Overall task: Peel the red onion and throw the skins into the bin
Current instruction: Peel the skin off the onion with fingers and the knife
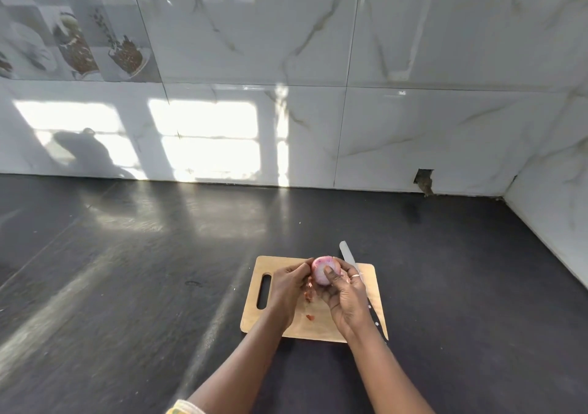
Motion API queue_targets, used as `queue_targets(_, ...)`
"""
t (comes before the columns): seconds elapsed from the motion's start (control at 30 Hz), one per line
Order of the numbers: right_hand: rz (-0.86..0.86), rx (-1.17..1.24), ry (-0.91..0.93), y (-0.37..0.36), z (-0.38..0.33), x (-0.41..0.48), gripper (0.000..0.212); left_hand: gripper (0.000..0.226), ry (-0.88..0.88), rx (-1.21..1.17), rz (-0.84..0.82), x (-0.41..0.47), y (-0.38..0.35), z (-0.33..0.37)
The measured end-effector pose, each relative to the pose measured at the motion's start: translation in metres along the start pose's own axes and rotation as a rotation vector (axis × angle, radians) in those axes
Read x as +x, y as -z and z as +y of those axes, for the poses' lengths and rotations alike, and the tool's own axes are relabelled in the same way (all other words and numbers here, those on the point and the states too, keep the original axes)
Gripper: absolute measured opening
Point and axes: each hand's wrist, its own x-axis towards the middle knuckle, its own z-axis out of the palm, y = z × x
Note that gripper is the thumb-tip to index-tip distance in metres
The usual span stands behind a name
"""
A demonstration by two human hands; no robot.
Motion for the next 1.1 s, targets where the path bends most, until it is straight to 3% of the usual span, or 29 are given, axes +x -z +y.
queue_targets(0.1, 0.065, 0.026, -0.055, -0.0002, -0.0016, 0.0007, 0.014, 0.031, -0.050, 0.087, -0.025, -0.0015, 0.0031, -0.0013)
queue_targets(0.23, 0.075, 0.021, -0.089, -0.0004, -0.0041, 0.0029, 0.019, 0.032, -0.143, 0.261, -0.042, -0.0014, 0.0067, -0.0045)
queue_targets(0.33, 0.063, -0.008, -0.085, -0.0023, -0.0060, 0.0002, 0.009, 0.030, -0.163, 0.286, 0.016, -0.0030, 0.0055, -0.0025)
queue_targets(0.87, 0.033, -0.139, -0.015, -0.0042, -0.0076, -0.0057, 0.016, 0.017, -0.285, 0.430, 0.104, -0.0006, 0.0084, -0.0018)
queue_targets(1.1, -0.004, -0.119, -0.013, -0.0044, -0.0065, -0.0068, 0.015, 0.022, -0.271, 0.410, 0.071, -0.0001, 0.0095, -0.0025)
